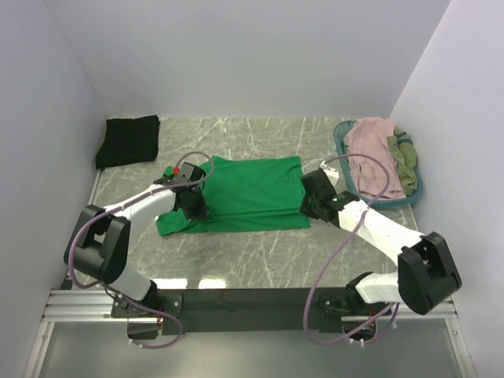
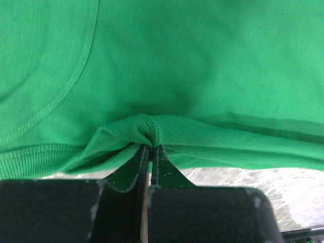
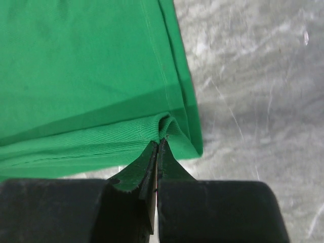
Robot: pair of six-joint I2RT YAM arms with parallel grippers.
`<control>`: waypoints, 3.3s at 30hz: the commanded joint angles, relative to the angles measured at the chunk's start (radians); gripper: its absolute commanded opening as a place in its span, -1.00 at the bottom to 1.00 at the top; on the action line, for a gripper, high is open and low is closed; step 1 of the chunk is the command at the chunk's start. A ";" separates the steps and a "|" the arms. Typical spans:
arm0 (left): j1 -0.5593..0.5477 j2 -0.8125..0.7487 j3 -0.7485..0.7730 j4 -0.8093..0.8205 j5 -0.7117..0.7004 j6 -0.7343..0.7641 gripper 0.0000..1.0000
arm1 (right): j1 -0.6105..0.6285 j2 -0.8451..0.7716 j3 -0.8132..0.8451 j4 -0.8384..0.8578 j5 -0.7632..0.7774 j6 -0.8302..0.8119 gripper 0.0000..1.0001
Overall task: Fold and stack the tank tops
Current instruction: Fold the tank top
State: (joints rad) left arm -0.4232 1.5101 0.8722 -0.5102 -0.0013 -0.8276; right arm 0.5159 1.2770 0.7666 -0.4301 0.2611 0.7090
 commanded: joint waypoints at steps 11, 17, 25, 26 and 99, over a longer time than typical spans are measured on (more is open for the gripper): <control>0.026 -0.034 0.094 0.002 0.072 0.025 -0.99 | -0.047 0.002 0.039 0.053 -0.016 -0.046 -1.00; 0.024 -0.206 -0.116 -0.007 0.116 -0.050 -0.99 | -0.040 -0.165 -0.105 0.025 -0.059 0.001 -1.00; 0.017 -0.266 -0.145 -0.068 0.121 -0.030 -0.99 | -0.036 -0.289 -0.187 -0.027 -0.068 0.021 -1.00; 0.018 -0.258 -0.133 -0.071 0.124 -0.024 -0.99 | -0.037 -0.286 -0.178 -0.032 -0.063 0.020 -1.00; 0.429 0.555 0.853 0.074 0.297 0.189 0.06 | -0.301 0.848 0.964 -0.016 -0.257 -0.399 -0.03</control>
State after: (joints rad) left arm 0.0227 2.0792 1.6794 -0.5068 0.1635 -0.6693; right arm 0.2260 2.1464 1.6859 -0.4522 0.0181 0.3401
